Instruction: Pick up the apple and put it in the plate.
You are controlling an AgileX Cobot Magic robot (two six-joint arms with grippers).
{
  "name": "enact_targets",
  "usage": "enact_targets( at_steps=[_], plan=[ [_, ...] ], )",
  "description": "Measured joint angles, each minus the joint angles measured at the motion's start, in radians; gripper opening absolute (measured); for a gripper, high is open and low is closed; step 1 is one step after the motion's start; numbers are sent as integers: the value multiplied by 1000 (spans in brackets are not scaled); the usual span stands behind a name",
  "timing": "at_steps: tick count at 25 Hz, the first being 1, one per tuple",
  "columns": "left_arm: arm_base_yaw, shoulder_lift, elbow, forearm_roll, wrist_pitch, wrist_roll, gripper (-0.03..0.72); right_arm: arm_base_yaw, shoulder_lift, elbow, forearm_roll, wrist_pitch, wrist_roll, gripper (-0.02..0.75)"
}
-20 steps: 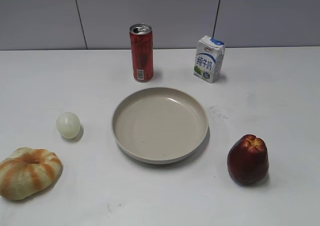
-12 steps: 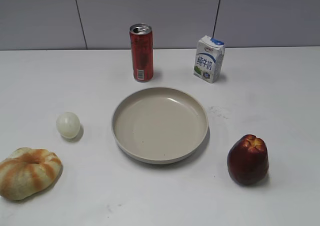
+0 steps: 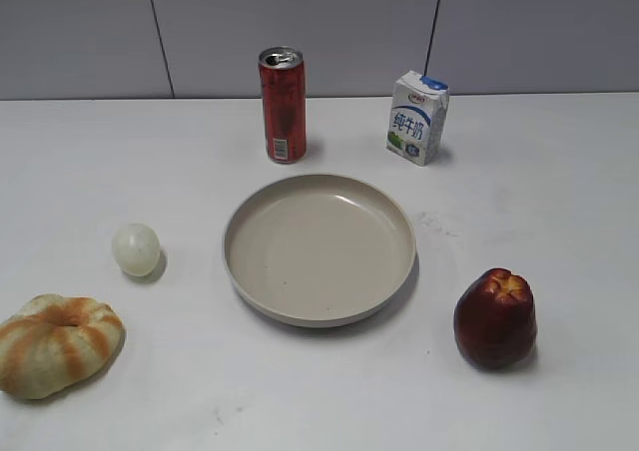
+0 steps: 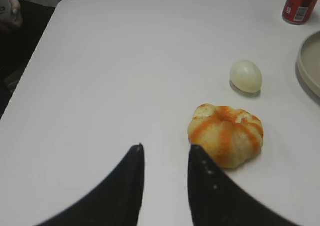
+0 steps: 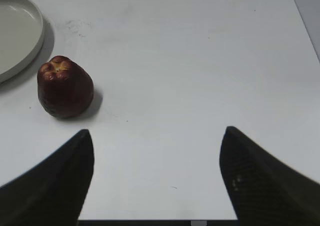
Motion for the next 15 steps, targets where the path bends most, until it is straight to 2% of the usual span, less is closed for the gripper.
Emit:
enact_targets(
  at_steps=[8,15],
  plan=[
    [0,0,0,0,0,0,237,0,322,-61,19,-74,1,591],
    [0,0,0,0,0,0,237,0,620,-183,131,-29,1,591]
  ],
)
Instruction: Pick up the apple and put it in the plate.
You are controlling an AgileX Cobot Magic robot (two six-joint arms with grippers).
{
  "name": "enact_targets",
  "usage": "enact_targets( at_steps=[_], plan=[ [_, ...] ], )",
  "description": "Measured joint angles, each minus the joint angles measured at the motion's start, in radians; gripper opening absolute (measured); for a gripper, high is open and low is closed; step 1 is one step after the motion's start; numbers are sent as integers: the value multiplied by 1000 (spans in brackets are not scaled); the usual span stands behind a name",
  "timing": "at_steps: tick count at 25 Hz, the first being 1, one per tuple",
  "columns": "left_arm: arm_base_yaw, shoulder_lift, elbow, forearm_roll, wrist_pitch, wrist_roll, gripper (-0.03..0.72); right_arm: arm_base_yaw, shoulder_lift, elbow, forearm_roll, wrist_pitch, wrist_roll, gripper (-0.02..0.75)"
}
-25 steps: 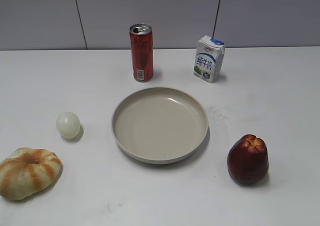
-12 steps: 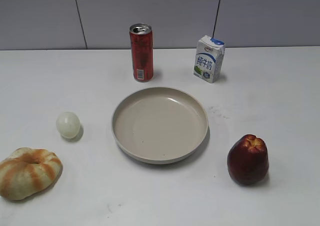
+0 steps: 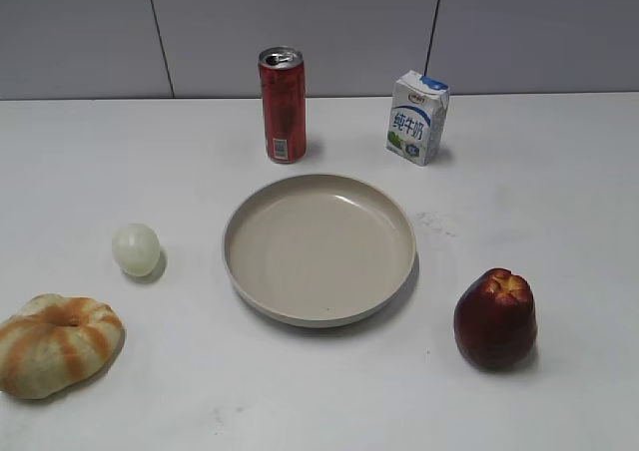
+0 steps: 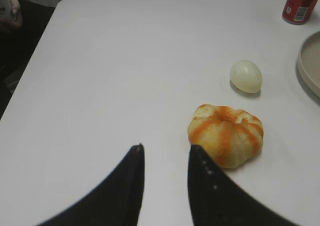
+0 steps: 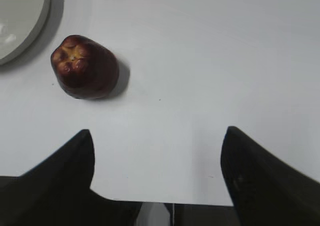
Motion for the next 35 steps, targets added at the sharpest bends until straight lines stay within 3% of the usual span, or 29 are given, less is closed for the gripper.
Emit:
enact_targets(
  at_steps=[5,18,30,35],
  plan=[
    [0,0,0,0,0,0,237,0,188,-99,49,79,0,591],
    [0,0,0,0,0,0,237,36,474,-343,45,153,0,591],
    [0,0,0,0,0,0,237,411,732,-539,-42,173,124,591],
    [0,0,0,0,0,0,237,499,864,-611,-75,192,163,591]
  ],
)
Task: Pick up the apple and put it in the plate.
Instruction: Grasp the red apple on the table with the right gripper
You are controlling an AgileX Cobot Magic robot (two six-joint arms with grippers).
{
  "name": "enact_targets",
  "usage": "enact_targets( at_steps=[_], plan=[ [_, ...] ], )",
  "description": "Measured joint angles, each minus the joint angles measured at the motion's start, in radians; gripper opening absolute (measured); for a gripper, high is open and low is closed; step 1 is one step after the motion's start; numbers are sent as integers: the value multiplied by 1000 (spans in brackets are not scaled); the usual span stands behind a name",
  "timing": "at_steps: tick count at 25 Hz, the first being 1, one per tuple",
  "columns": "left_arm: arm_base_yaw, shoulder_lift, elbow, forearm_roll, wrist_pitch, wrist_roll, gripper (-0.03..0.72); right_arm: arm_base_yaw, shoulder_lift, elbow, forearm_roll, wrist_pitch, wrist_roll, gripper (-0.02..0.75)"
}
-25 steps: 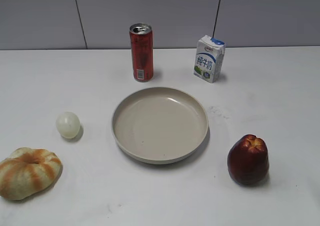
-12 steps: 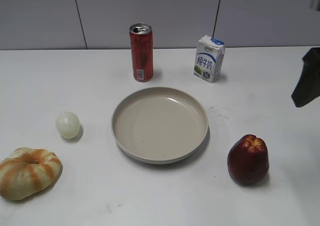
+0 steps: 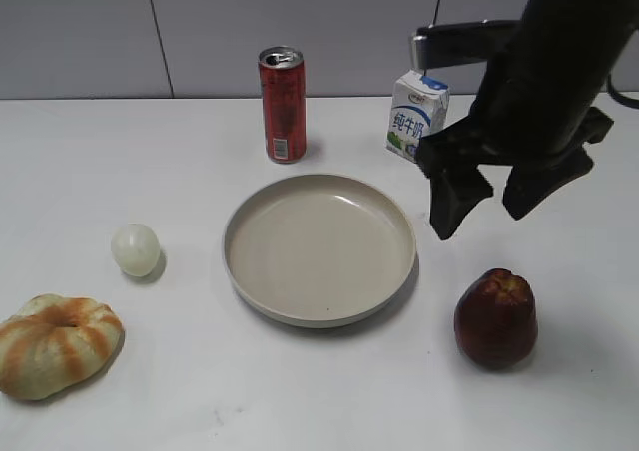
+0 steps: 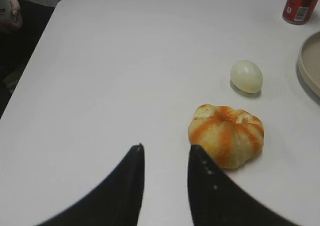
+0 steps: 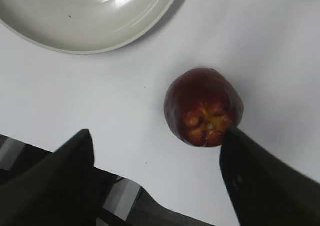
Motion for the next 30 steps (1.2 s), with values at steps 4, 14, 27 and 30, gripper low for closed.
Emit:
enact_targets(
  at_steps=[4,14,27,30],
  plan=[
    [0,0,0,0,0,0,237,4,58,8,-55,26,15,591],
    [0,0,0,0,0,0,237,-61,51,206,-43,-162,19,591],
    [0,0,0,0,0,0,237,-61,154,213,-56,-244,41,591],
    [0,0,0,0,0,0,237,-61,158,211,-56,-232,53,565]
  ],
)
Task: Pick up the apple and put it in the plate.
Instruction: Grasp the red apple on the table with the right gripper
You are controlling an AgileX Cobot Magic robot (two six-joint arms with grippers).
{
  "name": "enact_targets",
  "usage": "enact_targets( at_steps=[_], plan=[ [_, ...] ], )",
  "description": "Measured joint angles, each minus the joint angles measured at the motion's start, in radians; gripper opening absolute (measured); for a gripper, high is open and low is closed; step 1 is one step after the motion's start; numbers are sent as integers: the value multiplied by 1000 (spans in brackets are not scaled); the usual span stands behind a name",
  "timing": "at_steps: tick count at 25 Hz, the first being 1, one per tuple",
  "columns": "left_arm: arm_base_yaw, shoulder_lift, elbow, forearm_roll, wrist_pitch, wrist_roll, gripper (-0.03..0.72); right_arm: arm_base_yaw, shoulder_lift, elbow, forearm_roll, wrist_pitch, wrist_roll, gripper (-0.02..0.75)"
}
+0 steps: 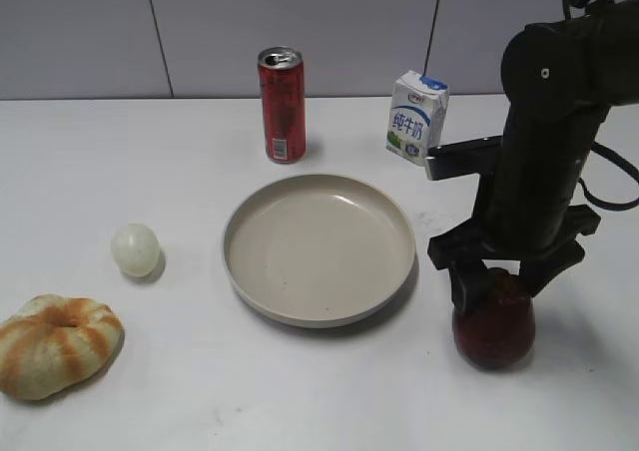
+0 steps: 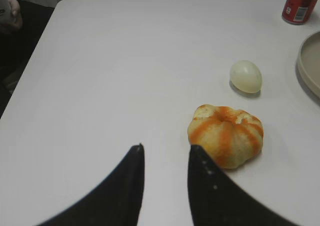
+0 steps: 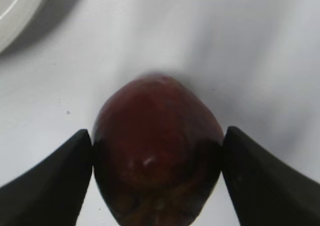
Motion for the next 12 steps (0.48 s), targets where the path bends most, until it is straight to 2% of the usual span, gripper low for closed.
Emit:
enact_targets(
  at_steps=[8,12],
  plan=[
    [0,0,0,0,0,0,237,0,-3,-7,3,14,16,564],
    [0,0,0,0,0,0,237,0,-3,-74,11,94,14,564]
  ],
)
